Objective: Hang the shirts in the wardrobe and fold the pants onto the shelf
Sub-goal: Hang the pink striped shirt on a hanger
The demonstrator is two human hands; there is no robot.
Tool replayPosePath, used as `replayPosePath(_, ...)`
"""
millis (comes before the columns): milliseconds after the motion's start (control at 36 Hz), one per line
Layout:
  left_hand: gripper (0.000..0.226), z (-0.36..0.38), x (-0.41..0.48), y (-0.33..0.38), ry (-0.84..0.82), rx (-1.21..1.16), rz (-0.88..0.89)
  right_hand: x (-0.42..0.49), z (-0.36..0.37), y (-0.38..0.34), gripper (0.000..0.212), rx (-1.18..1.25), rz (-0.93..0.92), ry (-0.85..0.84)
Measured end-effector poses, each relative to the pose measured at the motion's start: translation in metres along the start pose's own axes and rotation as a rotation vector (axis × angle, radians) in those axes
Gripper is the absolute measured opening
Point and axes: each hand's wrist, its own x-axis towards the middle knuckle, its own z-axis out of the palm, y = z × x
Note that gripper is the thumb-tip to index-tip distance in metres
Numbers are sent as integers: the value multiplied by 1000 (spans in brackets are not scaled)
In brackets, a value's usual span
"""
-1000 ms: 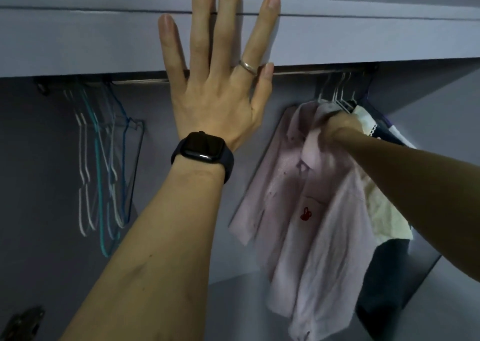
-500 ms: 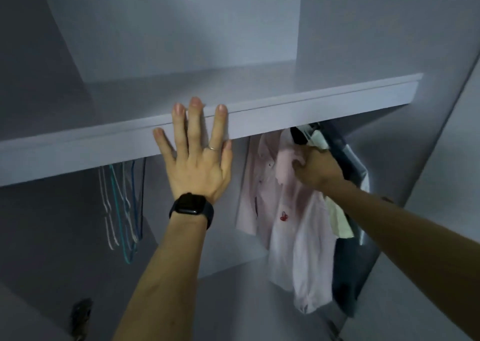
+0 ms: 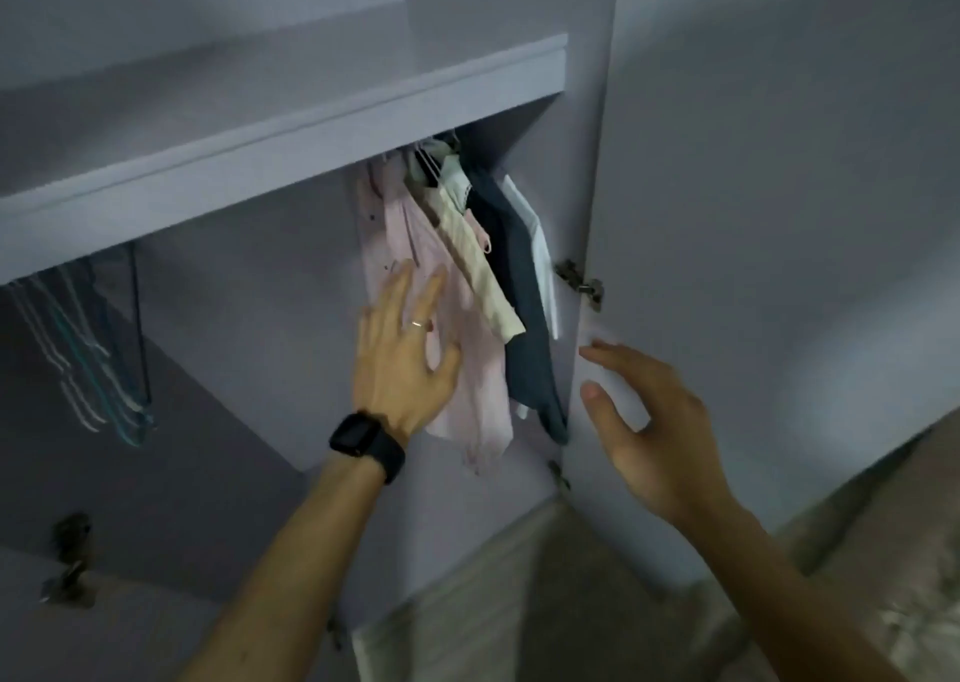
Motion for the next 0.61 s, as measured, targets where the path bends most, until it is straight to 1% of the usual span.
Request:
replayPosePath(111,62,68,-47,62,-203,-182,-35,-37,-24,44,32,-149,0,15)
replayPosePath(194,57,113,-80,102,-360,-275,-31,-74,-44,77,29,-190,122,-12)
replayPosePath(306,55,156,-106,145,-557,-403,12,-122,-71,105,33,-269,314,-32)
replayPosePath(389,55,178,-114,169,-691,-414,117,-152,-87,117,30,-334,415,48)
replayPosePath(472,54,196,-122,195,-819,-449,257,-188,-99,124,24,-475,521,172)
replayPosePath(556,54,206,-129,215,-934,-435,453,-222,-102,116,24,-589,616,296)
replayPosePath(611,53,209,-137,224,-974,-461,557,-245,-96,105,20,-636,674,389)
